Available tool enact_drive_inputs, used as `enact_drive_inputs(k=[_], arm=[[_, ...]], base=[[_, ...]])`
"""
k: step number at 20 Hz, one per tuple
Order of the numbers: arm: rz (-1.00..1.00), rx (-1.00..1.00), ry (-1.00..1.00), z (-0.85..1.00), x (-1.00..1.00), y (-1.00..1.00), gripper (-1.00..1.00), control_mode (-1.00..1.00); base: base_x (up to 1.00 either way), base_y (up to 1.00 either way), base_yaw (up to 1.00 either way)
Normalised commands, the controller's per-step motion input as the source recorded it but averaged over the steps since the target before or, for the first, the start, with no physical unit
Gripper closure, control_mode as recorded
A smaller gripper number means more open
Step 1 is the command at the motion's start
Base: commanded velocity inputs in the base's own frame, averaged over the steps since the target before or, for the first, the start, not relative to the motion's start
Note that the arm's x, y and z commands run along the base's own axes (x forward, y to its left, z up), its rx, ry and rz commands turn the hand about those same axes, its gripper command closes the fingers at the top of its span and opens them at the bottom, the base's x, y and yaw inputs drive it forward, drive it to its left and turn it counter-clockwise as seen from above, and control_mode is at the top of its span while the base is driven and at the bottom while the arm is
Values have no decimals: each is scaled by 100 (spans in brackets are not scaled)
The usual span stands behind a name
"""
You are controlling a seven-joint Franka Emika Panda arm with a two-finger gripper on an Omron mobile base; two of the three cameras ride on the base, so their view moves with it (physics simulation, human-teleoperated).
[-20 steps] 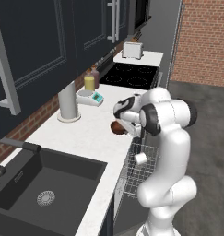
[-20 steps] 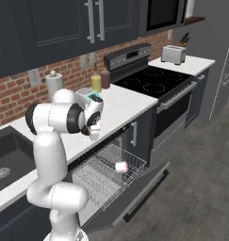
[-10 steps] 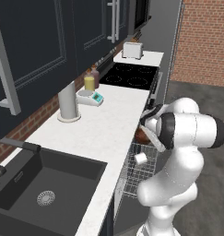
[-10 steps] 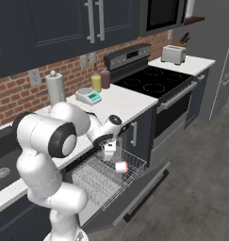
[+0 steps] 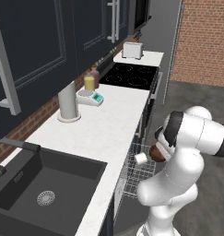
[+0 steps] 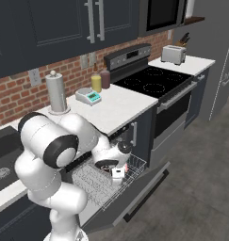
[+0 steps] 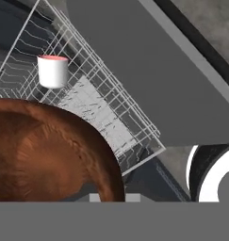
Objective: Pick up the cup and bowl from the counter, place them in the dishwasher, and close the dishwasher door.
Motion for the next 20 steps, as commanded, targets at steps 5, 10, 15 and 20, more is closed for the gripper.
enact_drive_inputs(k=[5,10,15,20], arm=[[0,7,0,-87,4,-2,100,-100],[0,8,0,-75,26,2,100,-100],[0,7,0,-69,41,23,100,-100],[0,7,1,-53,63,42,100,-100]], base=[[0,0,0],[0,0,0],[0,0,0],[0,0,0]])
